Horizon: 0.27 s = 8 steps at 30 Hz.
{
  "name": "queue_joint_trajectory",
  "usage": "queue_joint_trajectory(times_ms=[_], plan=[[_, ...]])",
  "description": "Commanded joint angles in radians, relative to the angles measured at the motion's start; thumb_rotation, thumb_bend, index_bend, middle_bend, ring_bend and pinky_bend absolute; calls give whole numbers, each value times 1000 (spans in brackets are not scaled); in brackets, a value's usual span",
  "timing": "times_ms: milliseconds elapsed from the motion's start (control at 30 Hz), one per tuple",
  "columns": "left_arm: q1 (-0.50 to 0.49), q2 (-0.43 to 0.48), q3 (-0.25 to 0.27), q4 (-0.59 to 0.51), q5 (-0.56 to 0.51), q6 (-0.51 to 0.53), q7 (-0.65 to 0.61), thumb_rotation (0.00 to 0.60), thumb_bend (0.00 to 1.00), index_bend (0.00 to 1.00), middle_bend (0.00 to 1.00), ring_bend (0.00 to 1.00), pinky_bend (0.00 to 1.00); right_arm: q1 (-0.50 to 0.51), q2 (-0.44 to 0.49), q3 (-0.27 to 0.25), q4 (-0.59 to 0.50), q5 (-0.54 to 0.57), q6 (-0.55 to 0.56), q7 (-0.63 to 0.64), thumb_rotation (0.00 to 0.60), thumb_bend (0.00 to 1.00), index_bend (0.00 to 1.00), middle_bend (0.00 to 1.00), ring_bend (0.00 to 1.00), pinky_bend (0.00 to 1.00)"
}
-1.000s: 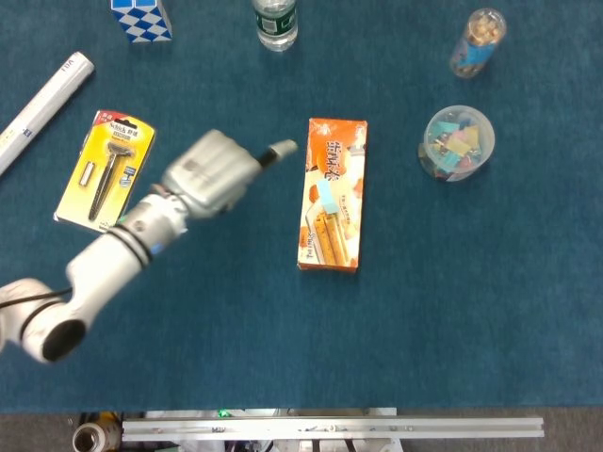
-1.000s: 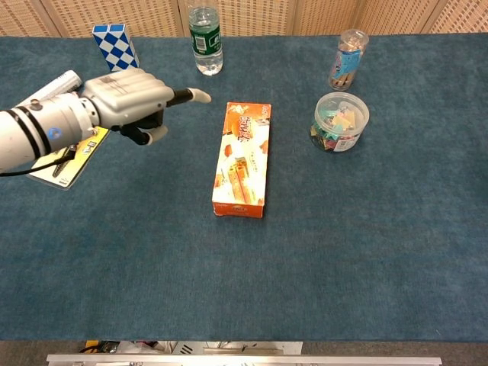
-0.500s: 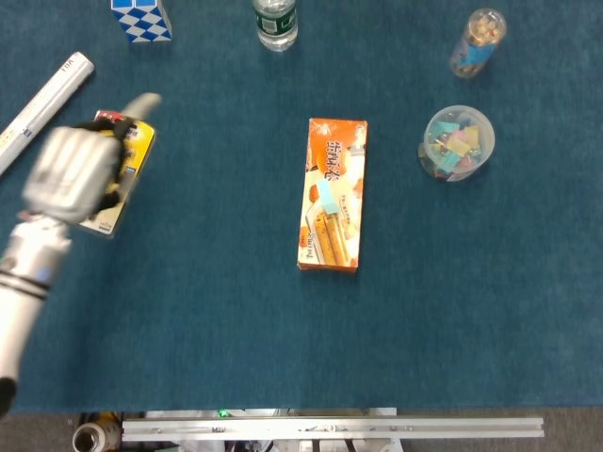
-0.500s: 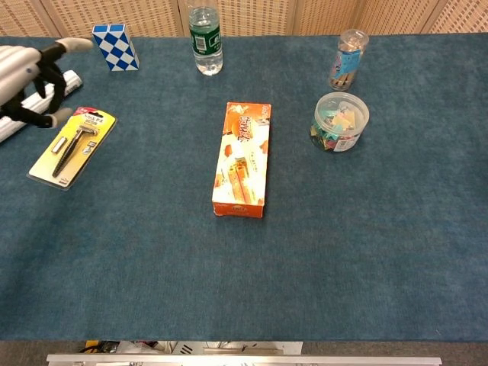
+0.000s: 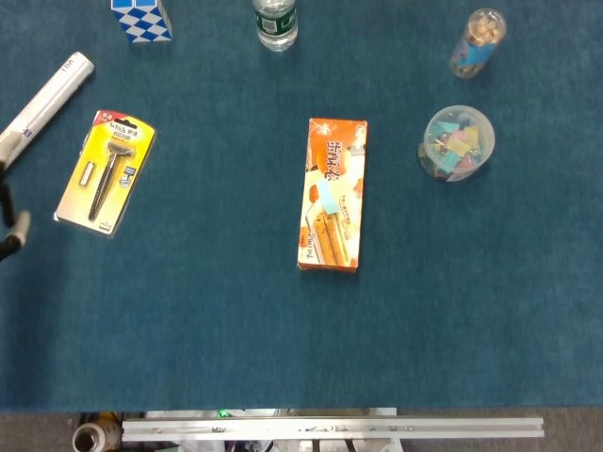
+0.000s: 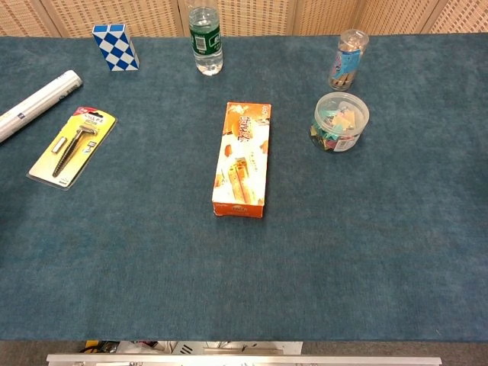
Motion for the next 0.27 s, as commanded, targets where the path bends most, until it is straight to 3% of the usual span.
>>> queue_joint_trajectory(times_ms=[33, 267], plan=[[53, -4, 4, -12, 12, 52, 2, 600, 342, 95, 334, 325, 407, 1, 13, -4, -20, -4, -6, -10, 600, 210, 455, 475, 457, 599], [135, -31, -28, -4, 43, 156, -46, 600, 342, 95, 330, 325, 405, -19, 28, 0, -55, 1, 27, -30, 600, 212, 454, 475, 457, 599]])
